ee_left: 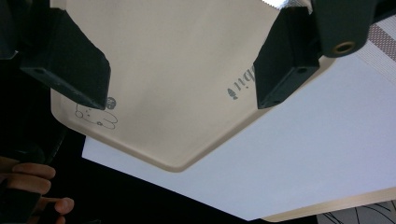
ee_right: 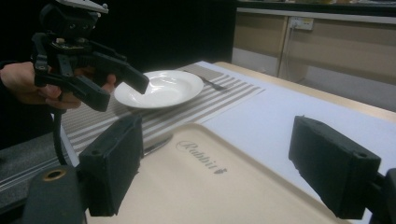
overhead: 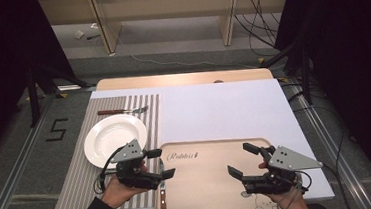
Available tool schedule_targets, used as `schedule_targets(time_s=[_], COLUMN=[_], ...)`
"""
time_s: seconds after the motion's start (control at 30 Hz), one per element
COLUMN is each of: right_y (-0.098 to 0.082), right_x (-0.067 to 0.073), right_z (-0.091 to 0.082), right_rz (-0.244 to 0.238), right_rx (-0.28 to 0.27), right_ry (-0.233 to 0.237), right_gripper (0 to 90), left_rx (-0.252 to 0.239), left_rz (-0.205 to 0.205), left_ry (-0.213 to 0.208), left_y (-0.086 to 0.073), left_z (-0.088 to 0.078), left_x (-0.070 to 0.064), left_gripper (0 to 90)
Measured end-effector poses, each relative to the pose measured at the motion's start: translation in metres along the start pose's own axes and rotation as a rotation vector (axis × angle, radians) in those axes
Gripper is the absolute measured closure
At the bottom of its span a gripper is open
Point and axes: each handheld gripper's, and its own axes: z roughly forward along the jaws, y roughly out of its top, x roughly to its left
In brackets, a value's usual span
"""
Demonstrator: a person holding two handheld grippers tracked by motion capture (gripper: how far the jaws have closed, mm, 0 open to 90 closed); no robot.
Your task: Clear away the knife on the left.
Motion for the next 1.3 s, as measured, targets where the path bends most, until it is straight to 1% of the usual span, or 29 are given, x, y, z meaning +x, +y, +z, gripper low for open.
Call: schedule_targets(time_s=[0.3, 0.5, 0.63, 0.73, 0.97, 1.03, 1.1, 1.13, 1.2, 1.3], right_y=[0.000, 0.001, 0.001, 0.001, 0.001, 0.001, 0.001, 0.001, 0.001, 0.001], right_x=[0.001, 0.001, 0.001, 0.001, 0.001, 0.001, 0.001, 0.001, 0.001, 0.002], right_z=[0.000, 0.000, 0.000, 0.000, 0.000, 0.000, 0.000, 0.000, 0.000, 0.000], right_rz=[-0.001, -0.004, -0.005, -0.005, -0.006, -0.005, -0.004, -0.005, -0.006, -0.006], right_rx=[-0.001, 0.000, 0.000, 0.000, -0.001, 0.000, 0.001, 0.001, 0.002, 0.001], right_ry=[0.001, 0.000, 0.001, 0.000, -0.001, 0.000, 0.001, 0.001, 0.001, 0.001], right_gripper=[18.9, 18.9, 19.0, 19.0, 19.0, 19.0, 18.9, 18.9, 19.0, 18.9], left_rx=[-0.029, -0.027, -0.027, -0.044, -0.068, -0.080, -0.086, -0.078, -0.068, -0.068], left_rz=[-0.001, 0.001, -0.002, -0.006, 0.001, -0.003, -0.012, -0.013, -0.007, -0.006], left_ry=[0.020, 0.026, 0.038, 0.047, 0.075, 0.073, 0.071, 0.073, 0.073, 0.071], left_y=[-0.002, -0.006, -0.009, -0.011, -0.016, -0.016, -0.017, -0.017, -0.017, -0.017], left_z=[-0.010, -0.017, -0.024, -0.029, -0.038, -0.040, -0.040, -0.039, -0.037, -0.036], left_x=[-0.001, -0.002, -0.003, -0.002, -0.004, -0.004, -0.003, -0.003, -0.003, -0.004], left_gripper=[18.3, 17.3, 16.9, 16.7, 16.5, 16.5, 16.5, 16.5, 16.1, 16.0])
